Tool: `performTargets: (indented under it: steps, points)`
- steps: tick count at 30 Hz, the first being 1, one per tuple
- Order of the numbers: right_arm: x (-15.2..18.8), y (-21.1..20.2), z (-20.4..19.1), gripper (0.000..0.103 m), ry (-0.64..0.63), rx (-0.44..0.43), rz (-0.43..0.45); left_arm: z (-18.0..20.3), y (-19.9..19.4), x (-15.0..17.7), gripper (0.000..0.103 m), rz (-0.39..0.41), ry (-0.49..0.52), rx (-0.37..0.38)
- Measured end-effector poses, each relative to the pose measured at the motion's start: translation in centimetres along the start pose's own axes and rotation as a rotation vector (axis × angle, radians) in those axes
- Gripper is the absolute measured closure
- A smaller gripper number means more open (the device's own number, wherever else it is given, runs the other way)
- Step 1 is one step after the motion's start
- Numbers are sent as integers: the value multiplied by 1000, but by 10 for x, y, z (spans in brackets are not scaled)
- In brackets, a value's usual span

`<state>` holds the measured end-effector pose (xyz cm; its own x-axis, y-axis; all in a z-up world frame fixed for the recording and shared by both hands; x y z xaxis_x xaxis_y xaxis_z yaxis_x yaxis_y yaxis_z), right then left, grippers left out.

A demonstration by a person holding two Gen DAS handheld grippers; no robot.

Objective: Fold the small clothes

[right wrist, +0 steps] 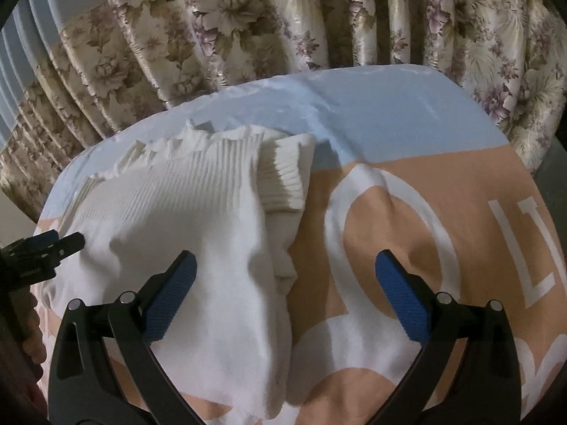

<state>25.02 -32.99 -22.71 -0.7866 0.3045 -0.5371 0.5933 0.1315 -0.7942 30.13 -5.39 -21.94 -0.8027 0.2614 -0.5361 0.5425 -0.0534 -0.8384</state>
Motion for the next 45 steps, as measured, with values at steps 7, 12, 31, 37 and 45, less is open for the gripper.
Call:
performTargets:
  steps: [7,12,31,37,45]
  points:
    - [10,20,-9,32,-2,-75,-78,-1,7,1,3,-17,-12,12]
    - [13,30,-8,36,41,-108,-106,2,15,5,3,-33,3,6]
    - [-4,47,-15,60,146,-195,-126,29,31,4,3,-81,73,-16]
    - [-11,52,-16,68,148,-214,-124,31,35,5,2,-76,69,-26]
    - [-12,29,-39,82,12,-83,-46,33,37,7,1,-67,70,-29]
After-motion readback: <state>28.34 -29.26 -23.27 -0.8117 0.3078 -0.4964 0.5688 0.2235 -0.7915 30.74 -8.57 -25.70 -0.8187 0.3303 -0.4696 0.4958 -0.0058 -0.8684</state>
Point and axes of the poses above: each gripper's, at about its wrist camera, not at the fingertips, and y roughly the way its jaws point, z to its right, x to its underside, the point moved 8 cm from there along y, roughly the way its jaws point, and after that the axes turned 7 degrees about y, right-handed, at the moved point
